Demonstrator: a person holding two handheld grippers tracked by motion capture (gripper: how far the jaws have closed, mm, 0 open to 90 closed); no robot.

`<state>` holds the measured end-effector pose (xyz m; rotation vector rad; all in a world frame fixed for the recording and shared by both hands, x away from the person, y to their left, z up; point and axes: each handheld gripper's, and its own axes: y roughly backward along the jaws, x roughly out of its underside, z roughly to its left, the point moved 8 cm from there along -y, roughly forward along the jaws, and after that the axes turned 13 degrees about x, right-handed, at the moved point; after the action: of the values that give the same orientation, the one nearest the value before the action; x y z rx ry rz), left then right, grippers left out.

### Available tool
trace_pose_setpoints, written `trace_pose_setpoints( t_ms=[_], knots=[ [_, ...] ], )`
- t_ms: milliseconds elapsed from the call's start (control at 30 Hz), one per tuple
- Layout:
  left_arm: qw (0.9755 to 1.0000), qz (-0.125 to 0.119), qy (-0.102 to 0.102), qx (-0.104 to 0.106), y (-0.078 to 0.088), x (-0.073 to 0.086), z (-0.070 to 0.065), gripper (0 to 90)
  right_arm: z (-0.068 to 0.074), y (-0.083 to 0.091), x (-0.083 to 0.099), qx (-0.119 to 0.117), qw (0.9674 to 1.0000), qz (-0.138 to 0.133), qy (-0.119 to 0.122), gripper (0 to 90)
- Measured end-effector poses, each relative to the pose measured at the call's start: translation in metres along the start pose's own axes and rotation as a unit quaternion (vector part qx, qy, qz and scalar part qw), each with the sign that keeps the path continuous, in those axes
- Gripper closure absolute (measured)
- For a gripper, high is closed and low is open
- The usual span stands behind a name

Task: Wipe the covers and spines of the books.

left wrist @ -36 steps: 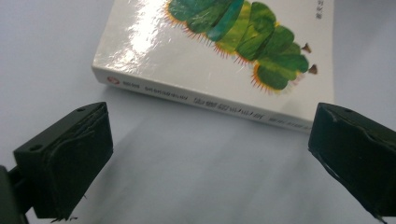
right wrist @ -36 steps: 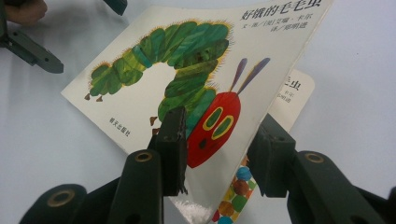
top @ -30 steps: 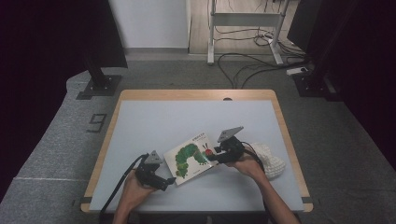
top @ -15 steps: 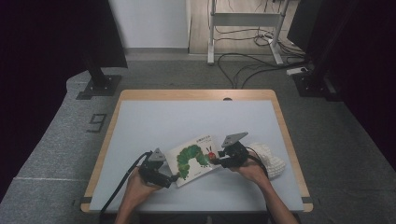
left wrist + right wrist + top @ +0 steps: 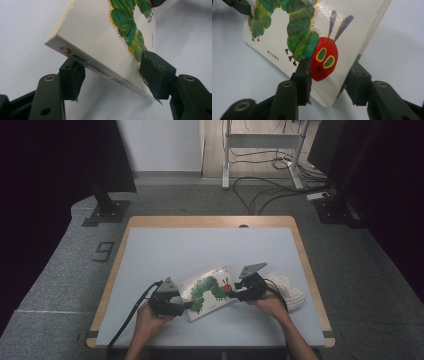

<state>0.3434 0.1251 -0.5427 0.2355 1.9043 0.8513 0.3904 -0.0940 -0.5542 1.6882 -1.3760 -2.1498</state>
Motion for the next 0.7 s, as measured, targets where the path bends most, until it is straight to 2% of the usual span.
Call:
trace_pose_setpoints(
  t_ms=[133, 267, 300, 367, 433, 567, 700],
  knots=[
    [1.0, 0.0, 0.003, 0.003, 0.001, 0.0, 0.0, 39.0, 0.0, 0.0, -0.003, 0.004, 1.0, -0.001, 0.002, 52.0],
    [0.9999, 0.0, 0.008, 0.006, 0.003, -0.001, 0.0, 41.1, -0.004, 0.0, -0.015, 0.01, 0.9998, -0.013, -0.009, 42.3],
    [0.9999, -0.001, 0.009, 0.007, 0.003, -0.001, 0.0, 42.0, -0.005, 0.0, -0.018, 0.016, 0.9996, -0.017, -0.012, 36.3],
    [0.9999, -0.006, 0.007, 0.011, 0.005, -0.003, -0.001, 44.6, -0.011, -0.003, -0.023, 0.037, 0.9989, -0.018, -0.021, 33.9],
    [0.9998, -0.009, 0.007, 0.015, 0.007, -0.004, -0.002, 47.2, -0.013, -0.007, -0.026, 0.029, 0.9989, -0.018, -0.033, 31.5],
    [0.9996, -0.01, 0.005, 0.025, 0.009, -0.006, -0.002, 51.3, -0.009, -0.016, -0.03, 0.005, 0.999, -0.013, -0.043, 35.9],
    [0.9994, -0.011, 0.006, 0.033, 0.011, -0.008, -0.001, 54.6, -0.011, -0.014, -0.03, -0.005, 0.9981, -0.016, -0.06, 42.3]
  ],
)
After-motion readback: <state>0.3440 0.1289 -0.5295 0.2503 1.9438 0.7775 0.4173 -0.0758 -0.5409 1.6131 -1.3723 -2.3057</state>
